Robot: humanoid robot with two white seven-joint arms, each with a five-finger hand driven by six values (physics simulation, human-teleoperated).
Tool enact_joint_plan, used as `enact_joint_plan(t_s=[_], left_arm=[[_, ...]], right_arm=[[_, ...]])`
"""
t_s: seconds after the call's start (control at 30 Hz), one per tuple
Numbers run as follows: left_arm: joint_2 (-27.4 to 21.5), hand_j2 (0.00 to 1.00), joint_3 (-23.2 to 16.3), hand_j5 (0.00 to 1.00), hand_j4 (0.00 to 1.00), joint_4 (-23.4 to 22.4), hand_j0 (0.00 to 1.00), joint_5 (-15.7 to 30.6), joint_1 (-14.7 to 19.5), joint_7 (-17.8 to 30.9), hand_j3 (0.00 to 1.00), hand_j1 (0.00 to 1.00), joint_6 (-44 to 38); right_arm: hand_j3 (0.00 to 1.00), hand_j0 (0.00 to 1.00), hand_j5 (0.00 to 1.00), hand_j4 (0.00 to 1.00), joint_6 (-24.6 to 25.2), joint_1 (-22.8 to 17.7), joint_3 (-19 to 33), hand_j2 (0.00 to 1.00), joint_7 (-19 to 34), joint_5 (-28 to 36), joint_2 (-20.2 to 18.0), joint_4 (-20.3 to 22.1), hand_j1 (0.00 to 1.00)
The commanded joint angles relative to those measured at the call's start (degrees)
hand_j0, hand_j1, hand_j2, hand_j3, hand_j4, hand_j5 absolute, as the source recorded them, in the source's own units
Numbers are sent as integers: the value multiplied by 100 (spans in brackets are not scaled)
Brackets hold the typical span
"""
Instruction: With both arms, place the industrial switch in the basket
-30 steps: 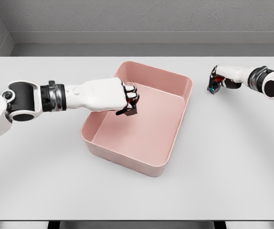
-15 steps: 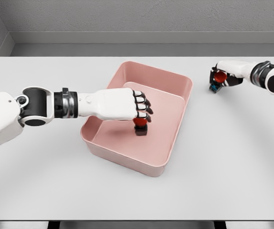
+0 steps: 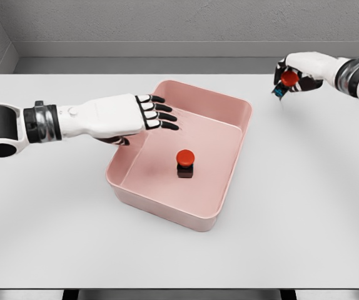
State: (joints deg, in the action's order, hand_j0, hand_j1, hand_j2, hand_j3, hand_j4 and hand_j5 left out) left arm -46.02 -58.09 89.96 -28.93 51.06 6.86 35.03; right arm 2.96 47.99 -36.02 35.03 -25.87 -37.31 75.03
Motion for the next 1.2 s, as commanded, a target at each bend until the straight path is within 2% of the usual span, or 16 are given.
enact_joint_plan(t_s=[0.0, 0.17, 0.27, 0.33, 0.43, 0.53, 0.77, 0.93, 1.17], left_arm=[[-241, 100, 148, 100, 100, 4, 100, 204, 0, -9, 100, 100, -3], [-698, 100, 201, 100, 100, 4, 100, 423, -88, -9, 100, 100, -3], [-1058, 100, 632, 100, 100, 4, 100, 485, -457, -9, 100, 100, -3], [-1173, 100, 641, 100, 100, 4, 100, 485, -501, -9, 100, 100, -3], [-1436, 100, 808, 100, 100, 4, 100, 494, -747, -9, 100, 100, -3], [-1612, 100, 808, 100, 100, -13, 100, 485, -870, 0, 100, 100, -3], [-2008, 100, 878, 100, 100, -84, 100, 520, -1011, 0, 100, 100, -3], [-2025, 100, 869, 100, 100, -180, 100, 520, -1107, 9, 100, 100, -3], [-2017, 100, 878, 100, 100, -207, 100, 520, -1108, 17, 100, 100, -3]], right_arm=[[43, 43, 43, 43, 3, 0, 68, 43, -3, 3, -4, 143, 43], [44, 44, 44, 44, 11, -17, 253, 44, -3, 11, -13, 714, 44], [44, 44, 44, 44, 20, -18, 472, 44, -3, 11, -13, 925, 44], [44, 44, 44, 44, 20, -18, 552, 44, -3, 20, -22, 1163, 44], [45, 45, 45, 45, -6, -79, 543, 45, -3, 55, -57, 1637, 45], [45, 45, 45, 45, -15, -141, 508, 45, -3, 73, -66, 1936, 45], [46, 46, 46, 46, -32, -404, 323, 46, -3, 82, -74, 2534, 46], [47, 47, 47, 47, -173, -457, -2, 47, -3, 90, -66, 2543, 47], [47, 47, 47, 47, -903, -457, -63, 47, -3, 293, -48, 2543, 47]])
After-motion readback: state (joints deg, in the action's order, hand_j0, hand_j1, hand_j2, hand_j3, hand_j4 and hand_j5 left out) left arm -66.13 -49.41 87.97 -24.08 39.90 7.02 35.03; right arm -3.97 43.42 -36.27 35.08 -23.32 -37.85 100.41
